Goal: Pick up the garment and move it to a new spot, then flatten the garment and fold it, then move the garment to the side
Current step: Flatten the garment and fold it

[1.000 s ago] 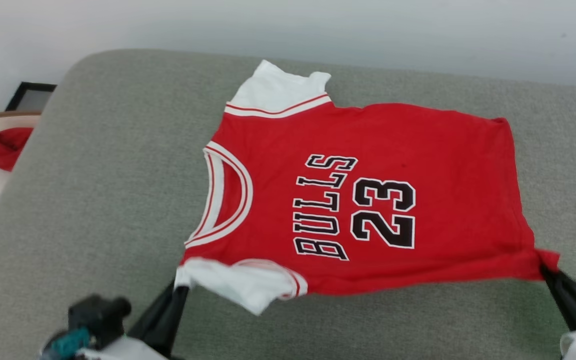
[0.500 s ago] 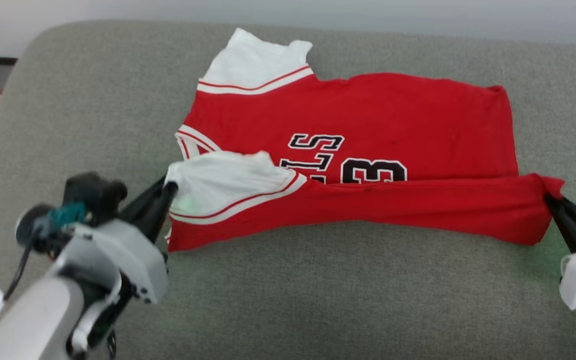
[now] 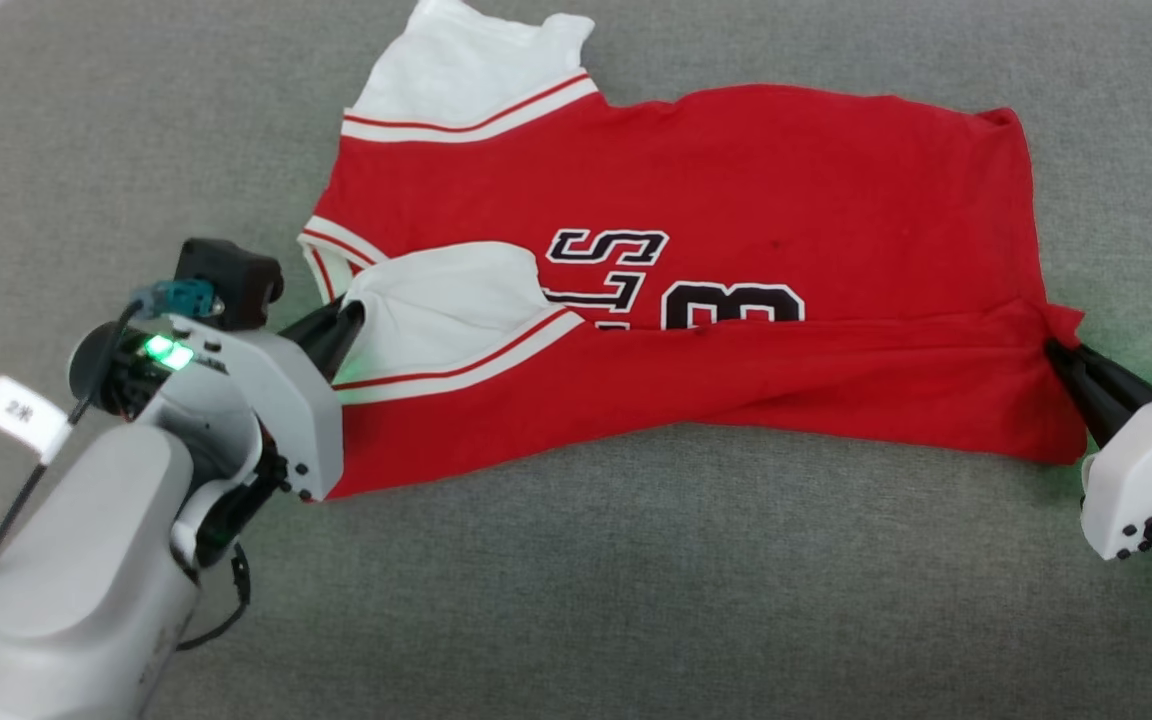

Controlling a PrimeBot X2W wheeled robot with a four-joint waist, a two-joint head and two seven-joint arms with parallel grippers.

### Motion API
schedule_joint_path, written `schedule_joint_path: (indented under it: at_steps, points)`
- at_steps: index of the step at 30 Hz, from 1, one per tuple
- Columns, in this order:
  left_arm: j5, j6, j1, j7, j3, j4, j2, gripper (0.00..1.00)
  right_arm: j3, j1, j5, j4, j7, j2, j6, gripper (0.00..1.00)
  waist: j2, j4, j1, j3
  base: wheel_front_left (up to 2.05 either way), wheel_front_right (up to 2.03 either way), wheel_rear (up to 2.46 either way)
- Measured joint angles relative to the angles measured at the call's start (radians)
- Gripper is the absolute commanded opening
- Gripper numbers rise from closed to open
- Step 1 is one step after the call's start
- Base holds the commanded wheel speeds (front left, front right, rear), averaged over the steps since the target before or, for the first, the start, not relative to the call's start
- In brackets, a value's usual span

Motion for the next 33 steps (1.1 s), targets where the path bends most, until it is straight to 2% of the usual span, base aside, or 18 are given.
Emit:
schedule_joint_path:
  at_steps: [2, 4, 8, 9, 10, 11, 12, 13, 14, 15, 16, 24, 30, 33]
  points:
    - [-0.014, -0.008, -0.022, 0.004, -0.014, 0.041, -0.009, 0.02, 0.009, -0.015, 0.006, 0.005, 0.004, -0.002, 0.000, 0.00, 0.0000, -0.006, 0.0000, 0.005, 0.00, 0.00, 0.00]
    - [-0.034, -0.014, -0.037, 0.013, -0.026, 0.079, -0.017, 0.10, 0.021, -0.026, 0.019, 0.011, 0.012, -0.004, 0.000, 0.00, 0.0000, -0.009, 0.0000, 0.008, 0.00, 0.00, 0.00]
    - [-0.076, -0.017, -0.062, 0.036, -0.048, 0.133, -0.025, 0.39, 0.035, -0.034, 0.038, 0.017, 0.032, -0.007, 0.000, 0.01, 0.0000, -0.011, 0.0000, 0.001, 0.00, 0.00, 0.00]
    - [-0.086, -0.020, -0.066, 0.043, -0.051, 0.145, -0.027, 0.47, 0.038, -0.038, 0.040, 0.019, 0.036, -0.007, 0.000, 0.09, 0.0000, -0.010, 0.0000, -0.003, 0.00, 0.00, 0.00]
    - [-0.098, -0.020, -0.069, 0.049, -0.054, 0.153, -0.027, 0.76, 0.044, -0.043, 0.044, 0.020, 0.043, -0.010, 0.000, 0.21, -0.0001, -0.011, 0.0000, -0.007, 0.00, 0.00, 0.00]
    - [-0.106, -0.020, -0.071, 0.053, -0.057, 0.160, -0.027, 0.89, 0.049, -0.044, 0.047, 0.020, 0.048, -0.011, 0.000, 0.35, 0.0000, -0.011, 0.0000, -0.012, 0.00, 0.00, 0.00]
    - [-0.119, -0.020, -0.074, 0.056, -0.058, 0.165, -0.028, 1.00, 0.051, -0.044, 0.047, 0.021, 0.051, -0.011, 0.000, 0.44, 0.0000, -0.011, 0.0000, -0.018, 0.00, 0.00, 0.00]
    - [-0.134, -0.021, -0.076, 0.064, -0.059, 0.170, -0.029, 1.00, 0.052, -0.044, 0.048, 0.023, 0.056, -0.011, 0.000, 0.48, 0.0000, -0.010, 0.0000, -0.024, 0.00, 0.00, 0.00]
    - [-0.140, -0.021, -0.078, 0.067, -0.064, 0.172, -0.028, 1.00, 0.054, -0.044, 0.050, 0.026, 0.061, -0.011, 0.000, 0.67, 0.0000, -0.010, 0.0000, -0.030, 0.00, 0.00, 0.00]
    - [-0.145, -0.021, -0.079, 0.074, -0.067, 0.173, -0.027, 1.00, 0.055, -0.044, 0.053, 0.027, 0.067, -0.011, 0.000, 0.94, 0.0000, -0.009, 0.0000, -0.037, 0.00, 0.00, 0.00]
    - [-0.155, -0.021, -0.079, 0.074, -0.070, 0.173, -0.026, 1.00, 0.055, -0.044, 0.055, 0.029, 0.073, -0.010, 0.000, 1.00, 0.0000, -0.008, 0.0000, -0.045, 0.00, 0.00, 0.00]
    - [-0.175, -0.021, -0.066, 0.057, -0.091, 0.131, 0.009, 1.00, 0.055, -0.032, 0.060, 0.010, 0.102, -0.007, 0.000, 1.00, 0.0000, 0.003, 0.0000, -0.118, 0.00, 0.00, 0.00]
    - [-0.176, -0.020, -0.019, 0.011, -0.083, 0.052, 0.036, 1.00, 0.023, 0.004, 0.045, -0.034, 0.065, -0.006, 0.000, 1.00, 0.0000, 0.015, 0.0000, -0.174, 0.00, 0.00, 0.00]
    - [-0.196, -0.002, 0.013, 0.009, -0.068, 0.009, 0.047, 1.00, -0.011, 0.030, 0.036, -0.063, 0.039, 0.010, 0.000, 1.00, -0.0001, 0.021, 0.0000, -0.198, 0.00, 0.00, 0.00]
